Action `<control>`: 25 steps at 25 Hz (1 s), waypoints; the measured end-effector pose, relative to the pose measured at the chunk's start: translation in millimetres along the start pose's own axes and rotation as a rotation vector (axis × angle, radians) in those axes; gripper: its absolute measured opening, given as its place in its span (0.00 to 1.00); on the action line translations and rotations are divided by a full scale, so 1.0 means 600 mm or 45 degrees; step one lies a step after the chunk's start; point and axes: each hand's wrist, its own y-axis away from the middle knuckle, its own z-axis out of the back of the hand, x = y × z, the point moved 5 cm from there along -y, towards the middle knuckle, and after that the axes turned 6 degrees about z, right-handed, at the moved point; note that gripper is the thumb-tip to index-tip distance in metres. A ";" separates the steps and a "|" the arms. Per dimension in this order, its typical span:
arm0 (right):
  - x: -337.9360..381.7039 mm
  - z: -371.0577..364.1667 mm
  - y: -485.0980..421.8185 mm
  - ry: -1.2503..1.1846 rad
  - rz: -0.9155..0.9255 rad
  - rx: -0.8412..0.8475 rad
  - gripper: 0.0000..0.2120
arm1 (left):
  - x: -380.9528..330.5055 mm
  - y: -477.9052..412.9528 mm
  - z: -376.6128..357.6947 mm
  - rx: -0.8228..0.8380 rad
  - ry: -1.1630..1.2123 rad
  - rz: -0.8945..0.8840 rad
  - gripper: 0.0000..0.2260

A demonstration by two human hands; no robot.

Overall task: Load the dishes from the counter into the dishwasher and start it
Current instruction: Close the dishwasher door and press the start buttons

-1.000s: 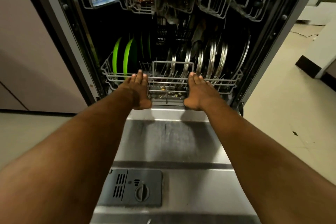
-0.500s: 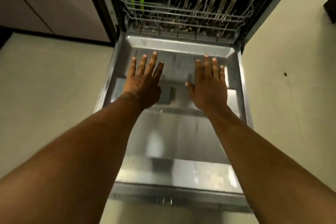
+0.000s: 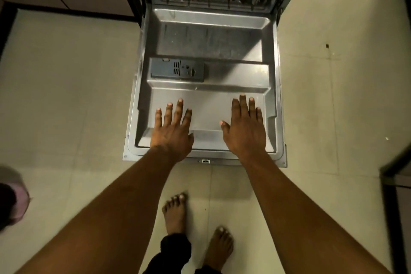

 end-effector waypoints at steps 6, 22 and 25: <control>-0.013 -0.077 0.091 -0.084 0.031 0.078 0.34 | -0.030 0.084 -0.086 0.118 0.049 0.033 0.32; -0.107 -0.377 0.104 -1.631 -1.356 -0.232 0.09 | -0.067 0.029 -0.353 0.317 2.053 1.227 0.30; -0.119 -0.435 0.090 -1.779 -1.559 -0.301 0.10 | -0.077 -0.008 -0.383 0.403 2.867 1.443 0.38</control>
